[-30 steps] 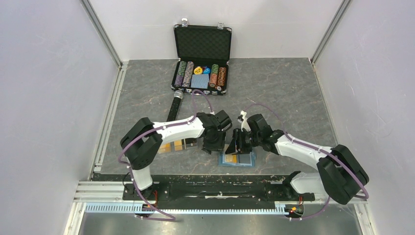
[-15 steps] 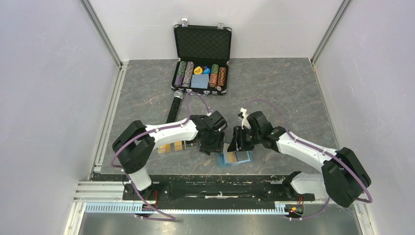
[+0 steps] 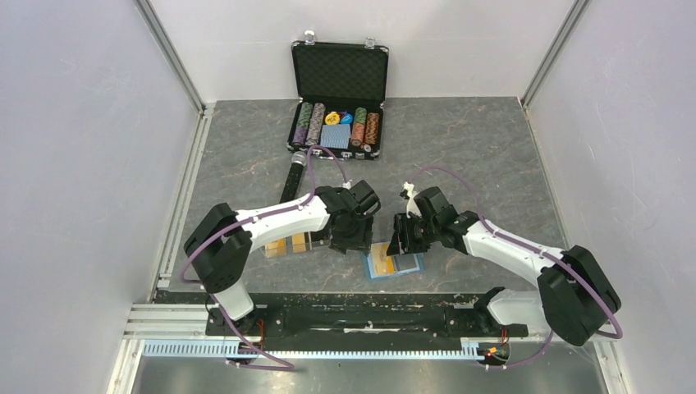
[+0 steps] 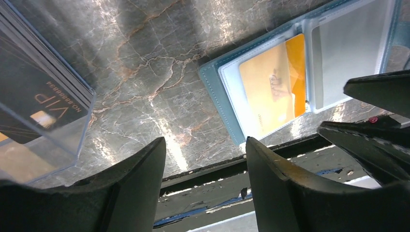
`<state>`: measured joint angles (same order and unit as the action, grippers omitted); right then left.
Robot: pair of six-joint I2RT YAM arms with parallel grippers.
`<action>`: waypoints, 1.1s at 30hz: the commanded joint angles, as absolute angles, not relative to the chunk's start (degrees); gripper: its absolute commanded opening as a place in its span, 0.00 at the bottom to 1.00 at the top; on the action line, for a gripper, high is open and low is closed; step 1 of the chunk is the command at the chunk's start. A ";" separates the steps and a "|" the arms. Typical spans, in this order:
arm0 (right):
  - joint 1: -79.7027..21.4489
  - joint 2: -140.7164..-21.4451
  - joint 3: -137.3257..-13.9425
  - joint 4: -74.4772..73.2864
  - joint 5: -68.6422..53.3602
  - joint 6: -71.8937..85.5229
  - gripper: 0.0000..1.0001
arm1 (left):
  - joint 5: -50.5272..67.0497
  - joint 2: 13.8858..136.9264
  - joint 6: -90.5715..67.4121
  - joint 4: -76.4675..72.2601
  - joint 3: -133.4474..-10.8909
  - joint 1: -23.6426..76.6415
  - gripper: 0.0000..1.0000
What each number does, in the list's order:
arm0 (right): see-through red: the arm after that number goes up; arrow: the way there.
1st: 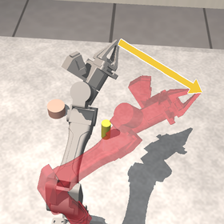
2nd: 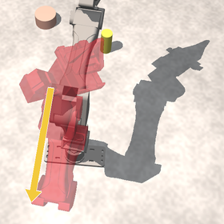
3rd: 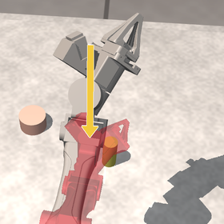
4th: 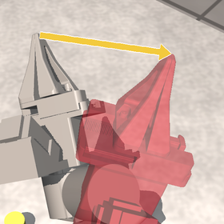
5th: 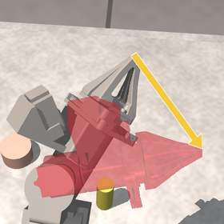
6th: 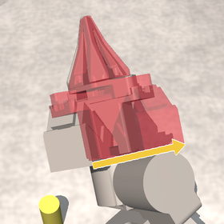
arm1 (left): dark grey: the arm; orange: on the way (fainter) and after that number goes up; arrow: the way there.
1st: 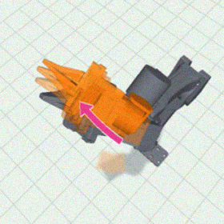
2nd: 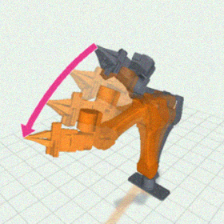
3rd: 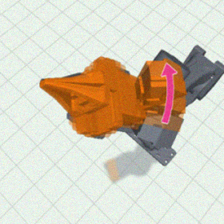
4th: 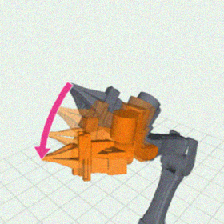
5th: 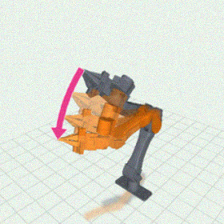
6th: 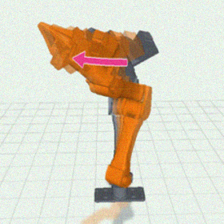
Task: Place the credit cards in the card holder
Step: Insert the credit card into the card holder, then close the card holder at the center of the board.
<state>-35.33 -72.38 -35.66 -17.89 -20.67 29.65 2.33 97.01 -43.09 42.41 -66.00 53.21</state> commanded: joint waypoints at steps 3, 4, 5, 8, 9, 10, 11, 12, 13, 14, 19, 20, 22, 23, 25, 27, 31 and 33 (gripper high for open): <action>-35.07 -75.00 -37.19 -14.97 -23.16 28.67 0.44 | -0.35 95.44 -41.68 44.43 -69.17 53.04 0.69; -35.05 -75.59 -36.95 -14.15 -24.06 29.11 0.43 | 1.79 95.64 -42.12 42.63 -68.44 53.06 0.69; -35.06 -76.20 -36.64 -13.35 -24.64 29.56 0.43 | 3.22 95.79 -42.95 40.88 -67.63 53.09 0.69; -35.15 -78.00 -35.73 -11.30 -25.80 30.78 0.43 | 7.73 96.65 -46.20 34.23 -63.98 53.00 0.69; -35.12 -78.54 -35.69 -11.29 -25.65 31.04 0.43 | 9.13 97.07 -47.20 32.39 -62.79 52.99 0.69; -35.13 -79.02 -35.60 -11.09 -25.67 31.12 0.43 | 10.19 97.47 -48.42 30.11 -61.69 52.99 0.69; -35.16 -79.35 -35.40 -10.49 -25.91 31.47 0.43 | 11.39 97.71 -49.33 27.85 -60.55 53.00 0.69; -35.18 -79.68 -35.20 -9.92 -26.21 31.73 0.42 | 11.80 98.05 -50.48 26.56 -59.72 52.95 0.69; -35.16 -79.97 -35.03 -9.54 -26.58 32.00 0.42 | 12.15 98.49 -51.32 25.46 -58.94 53.00 0.69; -35.24 -80.23 -34.85 -9.12 -26.95 32.35 0.42 | 12.38 98.88 -51.77 24.76 -58.43 53.00 0.69; -35.46 -80.42 -33.61 -6.83 -28.48 33.94 0.40 | 13.14 101.13 -52.37 23.15 -58.09 53.00 0.68; -35.49 -80.38 -33.08 -6.15 -28.96 34.59 0.40 | 13.28 101.45 -52.60 22.63 -58.13 52.99 0.67; -35.46 -80.25 -31.75 -3.71 -30.47 36.22 0.40 | 13.86 102.06 -52.97 21.41 -58.01 52.95 0.65; -35.49 -80.19 -30.97 -2.37 -31.20 37.29 0.39 | 14.12 102.33 -53.21 20.92 -58.11 53.00 0.64; -35.50 -79.86 -29.56 -0.45 -32.35 39.13 0.38 | 14.36 102.61 -53.53 20.31 -58.01 53.00 0.62; -35.47 -78.92 -29.89 -1.40 -30.22 38.80 0.38 | 14.09 102.57 -53.52 20.59 -58.01 53.00 0.62; -35.51 -77.26 -34.28 -11.18 -21.68 34.07 0.40 | 12.73 101.82 -52.88 22.29 -57.79 52.91 0.62; -35.51 -77.23 -35.68 -14.13 -19.35 32.63 0.40 | 12.50 101.63 -52.82 22.59 -57.37 52.88 0.62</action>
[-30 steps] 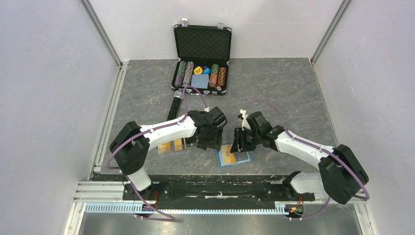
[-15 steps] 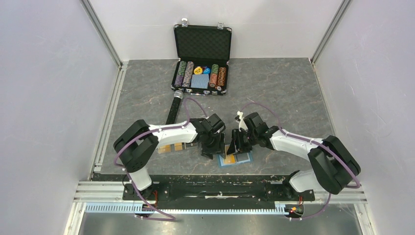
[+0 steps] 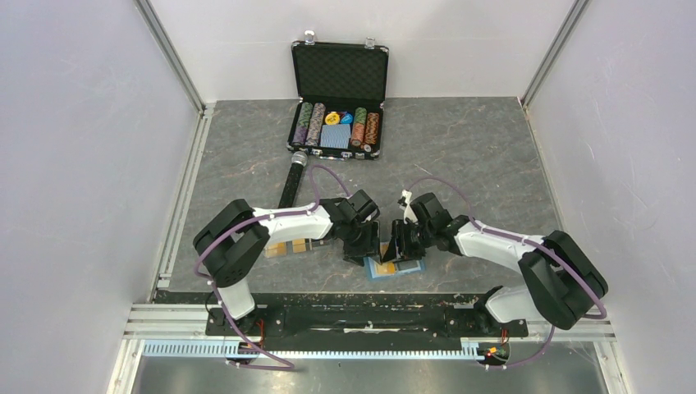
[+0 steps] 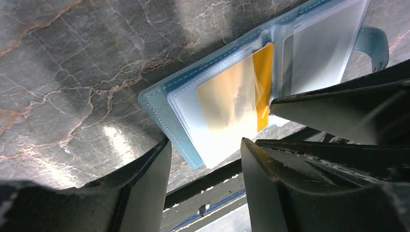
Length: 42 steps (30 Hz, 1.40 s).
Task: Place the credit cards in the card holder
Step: Close the card holder at the center of the board.
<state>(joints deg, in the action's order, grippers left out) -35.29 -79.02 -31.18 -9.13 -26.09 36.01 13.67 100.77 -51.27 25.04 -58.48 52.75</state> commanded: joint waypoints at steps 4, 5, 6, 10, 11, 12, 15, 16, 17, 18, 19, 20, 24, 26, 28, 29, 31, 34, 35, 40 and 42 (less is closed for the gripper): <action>-35.45 -78.66 -35.16 -13.95 -19.96 31.90 0.41 | 13.16 101.73 -53.23 21.33 -56.59 52.82 0.61; -35.57 -79.49 -34.20 -12.91 -21.52 32.18 0.40 | 13.62 101.85 -53.60 20.43 -56.31 52.82 0.59; -35.64 -80.15 -33.35 -11.02 -22.91 32.61 0.40 | 13.87 101.94 -53.76 19.95 -56.21 52.76 0.59; -36.35 -82.44 -30.21 -4.81 -27.84 35.56 0.38 | 14.58 102.66 -54.05 19.05 -56.27 52.66 0.56; -36.59 -82.96 -30.00 -3.79 -28.51 36.11 0.38 | 14.81 102.73 -54.14 18.68 -56.17 52.57 0.56; -36.64 -83.23 -29.68 -2.49 -29.55 36.92 0.37 | 14.94 102.80 -54.23 18.40 -56.08 52.49 0.55; -36.65 -83.13 -27.97 2.96 -33.01 40.55 0.35 | 15.48 102.67 -54.40 17.43 -55.66 52.22 0.54; -36.64 -82.95 -27.58 4.46 -33.79 41.87 0.34 | 15.47 102.59 -54.45 17.40 -55.57 52.12 0.54; -36.66 -82.46 -27.29 5.61 -34.45 43.06 0.34 | 15.47 102.45 -54.49 17.33 -55.40 51.91 0.54; -36.65 -82.04 -27.21 6.58 -34.69 43.91 0.33 | 15.60 102.25 -54.49 17.23 -55.29 51.69 0.54; -36.67 -81.45 -27.36 6.78 -34.57 44.41 0.33 | 15.51 102.01 -54.49 17.23 -55.07 51.53 0.53; -36.65 -80.70 -27.86 6.25 -33.95 44.39 0.33 | 15.50 101.74 -54.45 17.27 -54.94 51.23 0.53; -36.65 -78.48 -33.16 -5.94 -25.91 38.30 0.34 | 14.87 100.49 -53.94 18.41 -54.60 50.36 0.53; -36.64 -78.05 -35.47 -12.17 -21.72 35.10 0.34 | 14.36 100.31 -53.42 19.31 -54.82 50.23 0.53; -36.61 -78.03 -36.75 -15.53 -18.79 32.76 0.34 | 14.22 100.52 -53.09 19.97 -55.02 50.19 0.53; -36.65 -78.07 -36.83 -16.53 -17.90 32.18 0.34 | 14.29 100.68 -53.00 19.95 -55.02 50.16 0.53; -36.65 -78.24 -36.46 -17.47 -17.00 31.43 0.33 | 14.29 100.97 -53.00 19.91 -54.85 50.19 0.50; -36.60 -78.49 -35.52 -17.47 -16.90 31.27 0.31 | 14.33 101.70 -53.00 19.58 -54.67 50.24 0.47; -36.67 -78.49 -35.22 -17.55 -16.64 31.38 0.31 | 14.43 102.04 -52.91 19.60 -54.67 50.29 0.47; -36.65 -79.48 -35.41 -19.54 -13.79 30.47 0.31 | 14.62 102.68 -52.55 19.60 -54.67 50.27 0.44; -36.65 -80.10 -35.43 -19.78 -13.42 29.81 0.31 | 14.75 102.74 -52.39 19.66 -54.80 50.23 0.43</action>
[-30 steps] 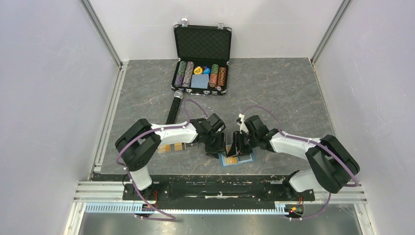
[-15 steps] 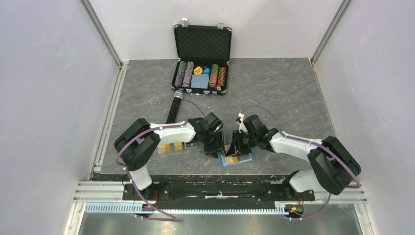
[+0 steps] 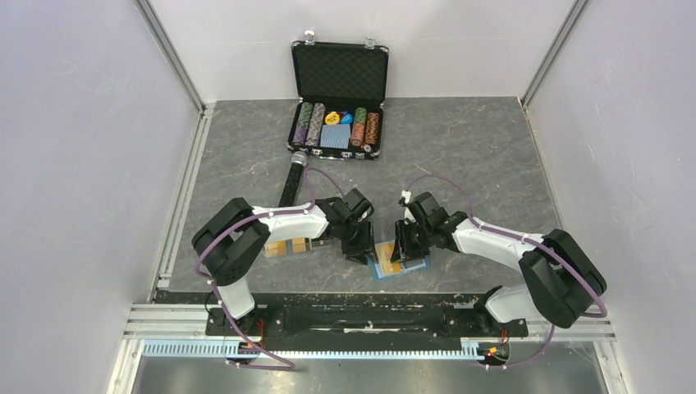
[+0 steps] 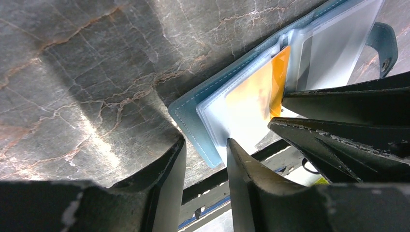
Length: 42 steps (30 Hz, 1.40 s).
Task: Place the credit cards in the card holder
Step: Close the card holder at the center of the board.
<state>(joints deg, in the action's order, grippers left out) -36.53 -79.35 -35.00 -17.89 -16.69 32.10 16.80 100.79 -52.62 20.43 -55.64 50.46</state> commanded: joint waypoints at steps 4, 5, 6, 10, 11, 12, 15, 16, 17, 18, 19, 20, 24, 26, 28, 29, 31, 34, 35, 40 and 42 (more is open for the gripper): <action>-36.65 -81.56 -33.87 -16.73 -17.45 30.28 0.31 | 15.11 103.25 -52.30 19.60 -55.52 50.25 0.43; -36.65 -81.77 -33.25 -15.28 -19.07 31.05 0.31 | 15.34 103.35 -52.21 19.60 -55.78 50.27 0.43; -36.64 -81.86 -32.59 -13.26 -20.69 31.73 0.31 | 15.50 103.57 -52.19 19.56 -56.18 50.27 0.43; -36.65 -81.76 -28.95 -3.92 -28.80 37.57 0.30 | 16.67 103.96 -52.45 18.14 -56.94 50.27 0.43; -36.65 -81.59 -28.23 -1.53 -30.01 39.16 0.29 | 17.18 104.05 -52.64 17.37 -57.04 50.27 0.43; -36.65 -81.30 -27.25 0.81 -31.33 41.03 0.27 | 17.57 104.15 -52.81 16.71 -57.12 50.23 0.43; -36.65 -80.23 -26.38 5.00 -32.92 44.15 0.23 | 17.19 104.04 -52.22 17.71 -58.24 49.87 0.43; -36.65 -79.79 -26.97 4.21 -32.61 44.10 0.23 | 16.74 103.84 -51.70 18.84 -58.77 49.69 0.43; -36.60 -79.35 -27.90 2.70 -31.56 43.23 0.23 | 15.81 103.57 -50.85 20.45 -59.45 49.58 0.45; -36.65 -78.97 -29.60 -0.48 -29.77 41.80 0.24 | 14.44 103.09 -49.99 22.58 -60.39 49.48 0.45; -36.63 -78.61 -31.86 -4.05 -28.10 39.78 0.24 | 13.32 102.65 -48.94 24.88 -61.37 49.40 0.47; -36.65 -78.53 -33.76 -7.93 -26.12 37.45 0.25 | 11.88 102.29 -48.19 26.67 -62.27 49.39 0.49; -36.65 -78.03 -39.95 -18.05 -19.98 30.90 0.28 | 9.46 101.05 -46.94 30.76 -64.08 49.39 0.58; -36.65 -77.50 -41.32 -20.51 -17.86 29.11 0.29 | 9.50 100.94 -47.31 30.41 -63.52 49.39 0.61; -36.65 -77.24 -41.55 -22.14 -16.19 27.90 0.29 | 9.83 101.22 -47.91 29.29 -62.58 49.39 0.62; -36.69 -77.25 -41.27 -22.58 -15.56 27.50 0.29 | 10.53 101.53 -48.22 28.43 -61.97 49.39 0.62; -36.65 -77.23 -40.44 -23.39 -14.45 26.63 0.28 | 11.72 102.28 -48.79 26.79 -61.00 49.35 0.63; -36.65 -76.93 -39.15 -25.04 -12.68 25.10 0.28 | 12.59 102.91 -49.54 24.91 -59.37 49.39 0.63; -36.65 -76.83 -38.86 -25.73 -12.22 24.62 0.28 | 12.53 103.09 -49.50 24.79 -59.12 49.39 0.64; -36.65 -74.99 -38.24 -29.98 -9.64 22.03 0.25 | 11.04 103.65 -48.47 26.13 -59.05 49.39 0.65; -36.65 -73.74 -38.23 -31.61 -8.63 21.53 0.24 | 10.81 104.08 -48.01 26.64 -59.24 49.40 0.65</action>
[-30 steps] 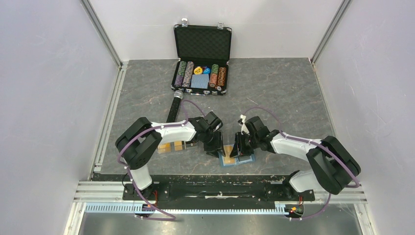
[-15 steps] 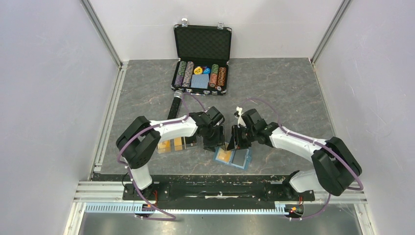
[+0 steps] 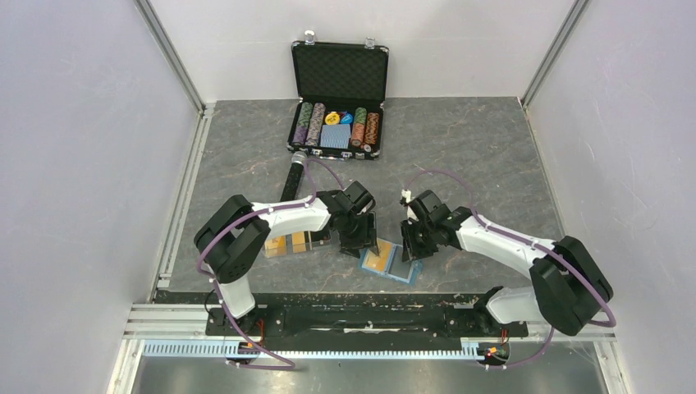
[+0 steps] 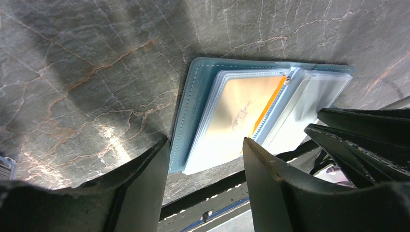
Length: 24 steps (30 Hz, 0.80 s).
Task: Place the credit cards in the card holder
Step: Close the card holder at the center of the board.
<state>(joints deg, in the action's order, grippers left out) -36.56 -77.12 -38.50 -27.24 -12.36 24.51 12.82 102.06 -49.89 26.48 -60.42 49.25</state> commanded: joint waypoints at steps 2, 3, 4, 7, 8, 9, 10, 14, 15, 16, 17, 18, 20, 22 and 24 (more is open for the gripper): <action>-36.64 -72.53 -38.49 -33.46 -7.81 21.19 0.18 | 10.87 104.41 -47.90 26.63 -59.15 49.48 0.65; -36.64 -72.10 -38.58 -34.09 -7.64 21.04 0.16 | 10.86 104.58 -47.90 26.55 -59.15 49.47 0.65; -36.66 -71.79 -38.46 -34.45 -7.54 21.09 0.14 | 10.99 104.76 -47.95 26.40 -59.07 49.53 0.65; -36.65 -72.02 -36.22 -33.59 -7.44 21.09 0.11 | 11.86 105.17 -48.06 25.51 -59.06 49.54 0.65; -36.63 -72.43 -34.99 -32.90 -7.53 21.18 0.10 | 12.36 105.18 -48.20 24.94 -58.99 49.53 0.64; -36.65 -72.82 -33.77 -31.72 -7.67 21.24 0.09 | 13.05 105.08 -48.48 23.99 -58.91 49.55 0.64; -36.64 -73.20 -32.20 -30.72 -7.91 21.53 0.09 | 13.86 104.85 -48.74 22.64 -58.57 49.48 0.63; -36.65 -74.46 -28.51 -27.74 -8.61 22.22 0.07 | 16.87 102.00 -50.11 18.22 -57.51 49.44 0.60; -36.63 -74.66 -28.08 -27.32 -8.73 22.33 0.07 | 17.40 101.14 -50.33 17.55 -57.48 49.40 0.59; -36.60 -74.74 -27.87 -27.01 -8.62 22.41 0.07 | 18.15 100.34 -50.43 17.24 -57.51 49.39 0.59; -36.63 -74.93 -27.86 -26.83 -8.66 22.48 0.07 | 18.63 99.87 -50.53 17.31 -57.77 49.35 0.59; -36.65 -75.02 -27.94 -26.64 -8.71 22.48 0.06 | 19.58 99.26 -50.61 17.24 -57.99 49.35 0.58; -36.64 -75.29 -28.27 -26.43 -8.79 22.53 0.06 | 21.09 98.44 -51.00 16.78 -58.27 49.39 0.57; -36.65 -75.54 -28.60 -26.28 -8.81 22.65 0.06 | 22.94 97.88 -51.71 15.54 -58.14 49.38 0.56; -36.65 -75.76 -28.90 -26.28 -8.81 22.65 0.06 | 24.41 97.35 -52.06 15.00 -58.17 49.48 0.55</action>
